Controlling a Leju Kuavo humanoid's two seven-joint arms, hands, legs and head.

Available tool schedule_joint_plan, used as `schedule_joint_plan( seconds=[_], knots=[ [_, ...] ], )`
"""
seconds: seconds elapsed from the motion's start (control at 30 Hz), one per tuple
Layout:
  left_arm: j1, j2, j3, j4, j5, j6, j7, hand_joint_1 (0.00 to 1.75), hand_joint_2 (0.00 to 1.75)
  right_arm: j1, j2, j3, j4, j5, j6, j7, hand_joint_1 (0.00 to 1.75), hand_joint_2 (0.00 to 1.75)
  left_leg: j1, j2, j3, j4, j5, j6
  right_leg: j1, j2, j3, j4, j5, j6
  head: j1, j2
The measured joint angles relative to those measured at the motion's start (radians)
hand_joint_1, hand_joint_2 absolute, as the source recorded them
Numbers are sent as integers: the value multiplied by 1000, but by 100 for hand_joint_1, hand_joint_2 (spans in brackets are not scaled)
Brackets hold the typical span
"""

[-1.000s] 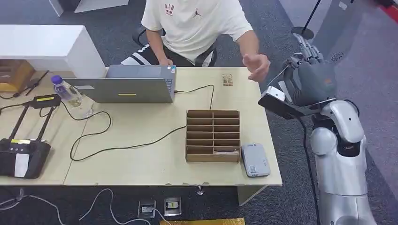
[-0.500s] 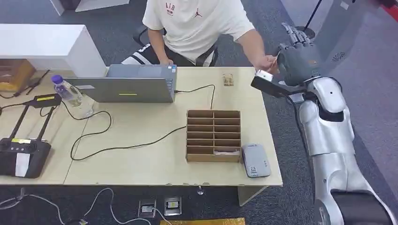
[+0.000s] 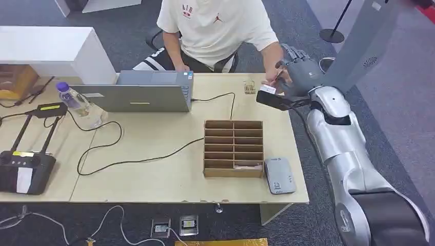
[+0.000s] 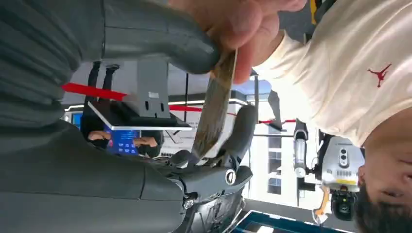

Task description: Pass the card to the sensor for recognition and then transmit it.

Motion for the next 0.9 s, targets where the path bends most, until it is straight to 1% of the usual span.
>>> schedule_joint_plan(
  seconds=[0.17,0.37,0.47,0.57,0.63,0.7,0.77,0.83,0.9],
  knots=[
    [4,1,0,0,1,-2,0,0,175,-15,10,9,50,-15,-28,-6,0,175,0,0,0,0,0,0,0,0,0,0,0,0,-1,0],
    [11,1,0,0,1,-2,0,0,175,-40,14,12,69,-34,-61,-19,0,175,0,0,-1,0,0,0,0,0,-1,0,0,0,-1,0],
    [14,2,0,0,0,-3,-2,0,175,-52,12,12,50,-18,-101,-20,0,175,0,0,0,0,0,0,0,0,-1,0,0,0,0,0],
    [15,5,0,0,-5,-6,-2,0,175,-51,0,10,-5,-4,-112,-21,0,175,0,0,0,1,0,0,0,1,-2,0,0,0,-1,0],
    [17,10,0,-1,-9,-8,-2,0,175,-49,-20,-7,-80,-10,-116,-23,0,175,0,0,0,1,0,0,0,0,-2,0,0,0,0,0],
    [24,15,0,-2,-10,-8,-2,0,175,-51,-47,-39,-167,-27,-136,-24,0,175,0,0,0,1,0,0,0,0,-2,-1,0,0,0,0],
    [31,22,0,-2,-5,-8,-2,0,175,-62,-85,-81,-239,-52,-171,-31,0,175,0,0,0,1,0,0,0,1,-2,-1,0,0,0,0],
    [38,27,0,-2,3,-7,-2,0,175,-77,-124,-117,-278,-75,-209,-39,0,175,-1,1,-1,1,0,0,0,1,-2,-1,0,0,0,0],
    [45,31,5,-2,16,-4,-2,0,175,-98,-178,-164,-299,-108,-279,-41,0,175,-1,1,-1,2,-1,0,-1,1,-3,-1,0,0,-1,0]
  ],
)
